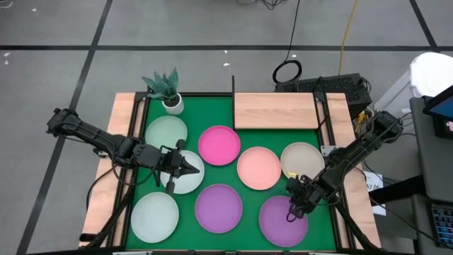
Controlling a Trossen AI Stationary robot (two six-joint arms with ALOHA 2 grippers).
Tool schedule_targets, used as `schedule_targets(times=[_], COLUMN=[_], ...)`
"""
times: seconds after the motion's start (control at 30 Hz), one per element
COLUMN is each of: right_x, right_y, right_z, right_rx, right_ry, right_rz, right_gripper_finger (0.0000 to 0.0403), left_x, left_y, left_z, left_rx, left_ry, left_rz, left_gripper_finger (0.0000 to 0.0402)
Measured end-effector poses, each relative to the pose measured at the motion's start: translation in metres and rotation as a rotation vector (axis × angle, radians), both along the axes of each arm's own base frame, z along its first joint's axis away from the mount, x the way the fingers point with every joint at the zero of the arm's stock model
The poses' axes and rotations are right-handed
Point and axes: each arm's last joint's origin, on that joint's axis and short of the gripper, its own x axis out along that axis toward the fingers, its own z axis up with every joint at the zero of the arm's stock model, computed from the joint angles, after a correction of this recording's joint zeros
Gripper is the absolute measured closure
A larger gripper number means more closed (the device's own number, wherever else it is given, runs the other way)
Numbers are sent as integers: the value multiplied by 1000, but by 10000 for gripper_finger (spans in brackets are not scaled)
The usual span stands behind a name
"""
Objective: Place and stack plates onto a shelf
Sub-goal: Put the right purple plate on the shelf
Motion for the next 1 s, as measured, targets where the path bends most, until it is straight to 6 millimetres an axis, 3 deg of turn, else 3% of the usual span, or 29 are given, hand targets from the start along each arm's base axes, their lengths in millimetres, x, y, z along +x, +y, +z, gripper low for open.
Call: schedule_targets(times=[0.3,0.63,0.83,1.0], right_x=[15,39,45,42], right_y=[4,-16,-46,-84], right_z=[20,59,89,107], right_rx=[-8,-30,-72,-166], right_ry=[-63,-76,-188,-269], right_rz=[14,-70,-77,-116], right_gripper_finger=[402,402,402,402], left_x=[0,0,0,0], left_y=[1,1,1,1], left_z=[0,0,0,0], left_rx=[20,31,33,32], left_ry=[-5,-6,-7,-6], left_rz=[20,16,15,16], left_gripper_finger=[398,398,398,398])
